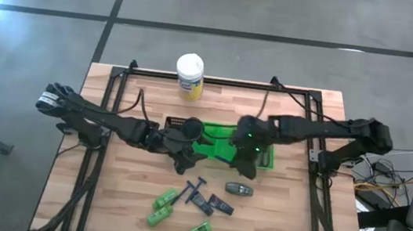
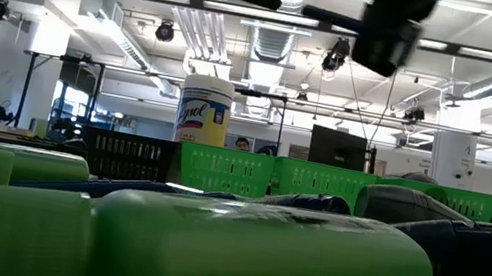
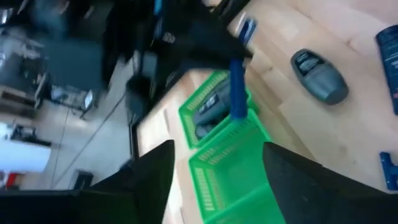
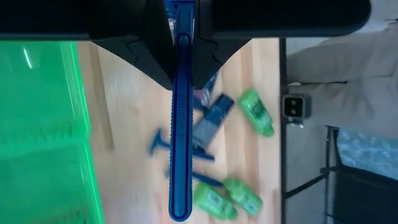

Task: Pick & Place Travel size toiletries
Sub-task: Put the razor into the left green bin

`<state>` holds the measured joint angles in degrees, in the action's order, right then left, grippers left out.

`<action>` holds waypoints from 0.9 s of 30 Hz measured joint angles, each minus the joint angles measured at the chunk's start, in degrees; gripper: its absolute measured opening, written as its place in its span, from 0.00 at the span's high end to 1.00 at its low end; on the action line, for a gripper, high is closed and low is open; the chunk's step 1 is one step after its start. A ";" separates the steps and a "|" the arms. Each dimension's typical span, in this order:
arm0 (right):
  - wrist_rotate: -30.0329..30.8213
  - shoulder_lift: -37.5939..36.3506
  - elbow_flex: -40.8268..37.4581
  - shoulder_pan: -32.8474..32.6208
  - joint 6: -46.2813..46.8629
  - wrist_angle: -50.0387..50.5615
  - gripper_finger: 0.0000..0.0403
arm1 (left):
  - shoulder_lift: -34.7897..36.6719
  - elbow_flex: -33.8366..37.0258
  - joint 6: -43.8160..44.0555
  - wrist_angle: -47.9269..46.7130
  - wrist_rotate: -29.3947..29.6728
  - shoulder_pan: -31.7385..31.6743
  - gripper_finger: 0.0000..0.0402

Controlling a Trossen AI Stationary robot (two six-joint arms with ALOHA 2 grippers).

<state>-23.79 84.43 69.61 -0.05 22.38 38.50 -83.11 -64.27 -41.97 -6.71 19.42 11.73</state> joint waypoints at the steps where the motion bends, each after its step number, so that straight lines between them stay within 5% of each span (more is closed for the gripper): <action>1: -0.76 1.23 1.62 0.38 -0.88 0.00 0.92 | 0.00 0.02 -0.54 0.39 -0.08 0.06 0.42; 14: -3.99 7.14 9.58 2.11 -4.66 0.51 0.92 | 0.00 -0.01 0.47 -2.06 -0.48 0.07 0.56; 27: -4.96 7.76 9.61 2.86 -2.16 -1.62 0.92 | 0.00 -0.01 0.45 -2.35 -0.34 0.19 0.86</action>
<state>-28.75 92.20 79.22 2.82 20.22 36.88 -83.11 -64.27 -41.52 -9.06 19.08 11.91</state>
